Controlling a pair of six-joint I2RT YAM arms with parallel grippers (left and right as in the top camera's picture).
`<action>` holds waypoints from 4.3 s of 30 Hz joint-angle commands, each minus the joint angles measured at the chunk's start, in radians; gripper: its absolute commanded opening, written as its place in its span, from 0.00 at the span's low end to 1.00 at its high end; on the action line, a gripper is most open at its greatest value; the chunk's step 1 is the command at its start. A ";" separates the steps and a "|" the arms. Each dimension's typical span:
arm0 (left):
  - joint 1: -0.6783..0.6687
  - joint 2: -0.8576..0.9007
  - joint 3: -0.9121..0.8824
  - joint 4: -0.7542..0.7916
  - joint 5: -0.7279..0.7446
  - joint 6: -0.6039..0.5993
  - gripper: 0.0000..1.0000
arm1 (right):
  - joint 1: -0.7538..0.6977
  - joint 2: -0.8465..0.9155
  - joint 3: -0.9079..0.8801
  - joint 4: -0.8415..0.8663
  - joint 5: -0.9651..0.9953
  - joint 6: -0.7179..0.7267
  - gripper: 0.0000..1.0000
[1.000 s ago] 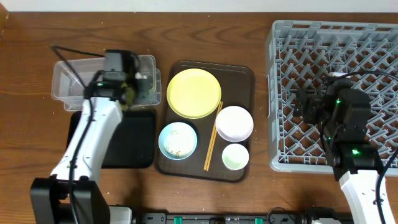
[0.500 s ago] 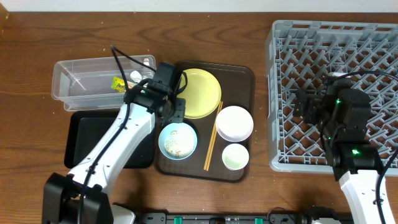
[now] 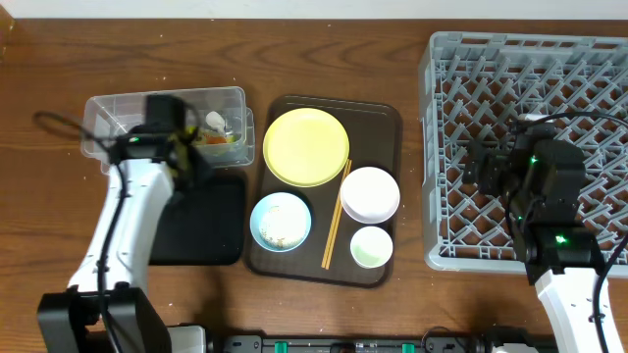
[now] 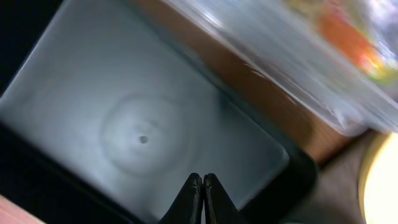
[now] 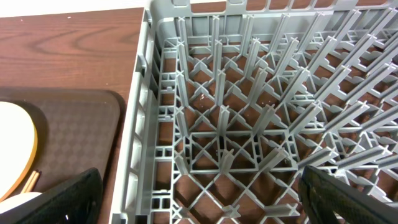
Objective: Sort waste into correct bins and load items into the dishwasher rack
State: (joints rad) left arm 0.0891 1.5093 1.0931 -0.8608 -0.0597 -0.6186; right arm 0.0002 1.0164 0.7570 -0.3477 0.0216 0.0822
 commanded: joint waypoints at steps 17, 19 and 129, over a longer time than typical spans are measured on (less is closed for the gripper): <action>0.105 0.030 -0.269 0.421 0.007 -0.226 0.07 | 0.011 -0.002 0.022 -0.001 -0.003 -0.009 0.99; 0.105 0.051 -0.269 0.456 0.007 -0.224 0.07 | 0.011 -0.002 0.022 0.000 -0.003 -0.009 0.99; -0.014 -0.117 -0.249 0.561 0.258 0.226 0.23 | 0.011 -0.002 0.022 0.011 -0.004 -0.009 0.99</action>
State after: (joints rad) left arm 0.1352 1.4178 0.8276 -0.2726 0.1303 -0.4377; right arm 0.0002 1.0164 0.7570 -0.3397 0.0216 0.0822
